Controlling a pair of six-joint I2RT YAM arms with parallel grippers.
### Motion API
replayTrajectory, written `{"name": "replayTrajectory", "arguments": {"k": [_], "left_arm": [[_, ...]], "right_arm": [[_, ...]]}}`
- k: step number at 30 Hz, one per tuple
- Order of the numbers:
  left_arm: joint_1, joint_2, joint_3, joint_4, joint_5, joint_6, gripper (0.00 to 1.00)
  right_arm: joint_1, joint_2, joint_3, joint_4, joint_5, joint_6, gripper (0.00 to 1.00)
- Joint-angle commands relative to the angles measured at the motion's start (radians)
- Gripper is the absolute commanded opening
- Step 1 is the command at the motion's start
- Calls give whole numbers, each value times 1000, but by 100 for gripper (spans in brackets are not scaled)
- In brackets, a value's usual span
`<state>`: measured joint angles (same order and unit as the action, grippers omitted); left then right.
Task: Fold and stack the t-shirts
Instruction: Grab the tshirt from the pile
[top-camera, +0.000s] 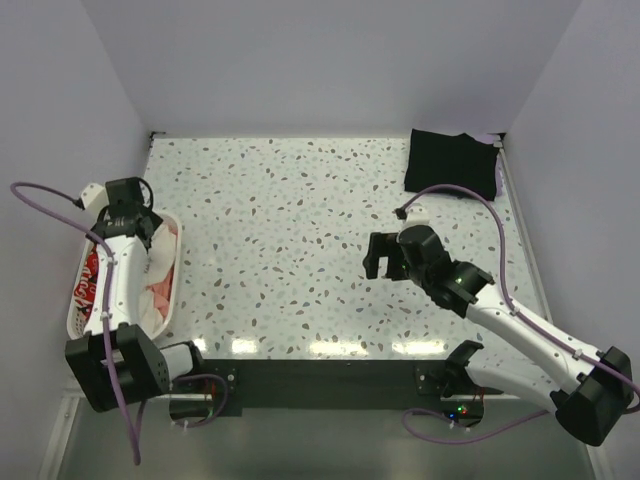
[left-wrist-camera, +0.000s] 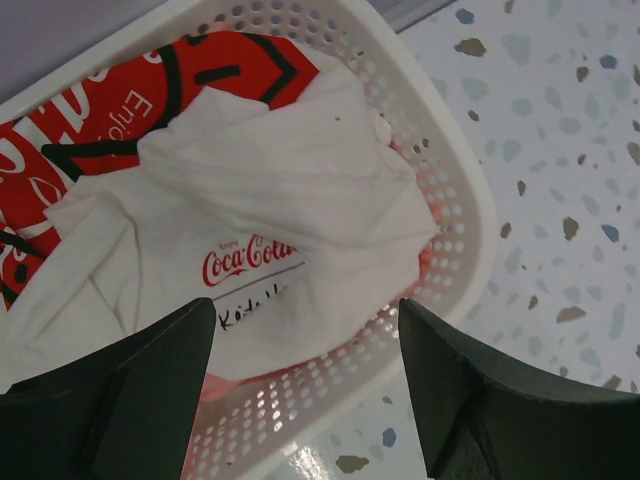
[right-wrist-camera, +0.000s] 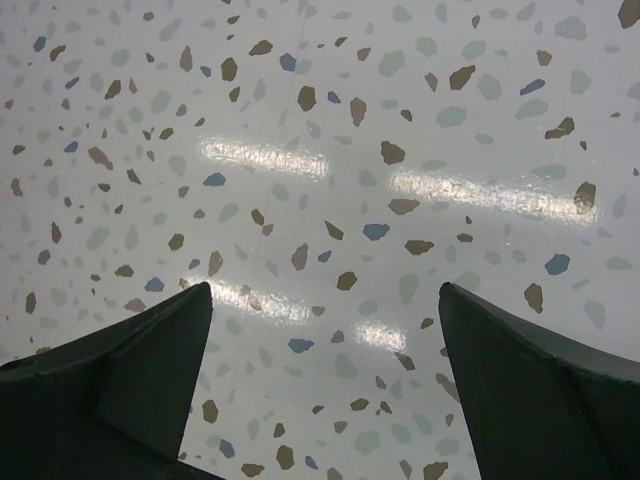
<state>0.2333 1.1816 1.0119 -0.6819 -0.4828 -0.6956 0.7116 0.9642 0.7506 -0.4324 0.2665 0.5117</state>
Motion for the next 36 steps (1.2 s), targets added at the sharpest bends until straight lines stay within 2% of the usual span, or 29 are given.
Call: {"name": "replayTrajectory", "arguments": {"k": [1, 4, 9, 12, 15, 18, 19, 20, 21, 22, 29, 35, 36], "left_arm": [[86, 71, -10, 97, -8, -41, 79], [139, 147, 2, 104, -25, -80, 78], [199, 228, -16, 188, 36, -104, 78], [225, 288, 4, 197, 65, -98, 73], [235, 299, 20, 200, 84, -85, 60], [241, 283, 27, 206, 75, -76, 42], [238, 279, 33, 190, 75, -76, 25], [239, 276, 45, 186, 76, -74, 18], [238, 273, 47, 174, 84, -71, 5], [239, 257, 51, 170, 84, -70, 0], [239, 84, 50, 140, 119, -25, 0], [235, -86, 122, 160, 271, 30, 0], [235, -108, 138, 174, 345, 41, 0]], "right_arm": [[-1, 5, -5, 53, -59, -12, 99], [-1, 18, -5, 58, -85, -16, 99], [0, 41, -5, 64, -121, -19, 99], [0, 50, -2, 67, -127, -24, 99], [0, 54, -7, 66, -122, -25, 99], [0, 59, -8, 70, -124, -25, 99], [-1, 62, -5, 67, -125, -27, 99], [0, 64, 0, 67, -125, -27, 99], [0, 67, 1, 64, -127, -29, 99], [0, 68, 4, 60, -128, -30, 99], [-1, 67, 13, 67, -158, -29, 99], [0, 76, 38, 73, -196, -32, 99], [-1, 74, 39, 75, -200, -32, 99]]}}
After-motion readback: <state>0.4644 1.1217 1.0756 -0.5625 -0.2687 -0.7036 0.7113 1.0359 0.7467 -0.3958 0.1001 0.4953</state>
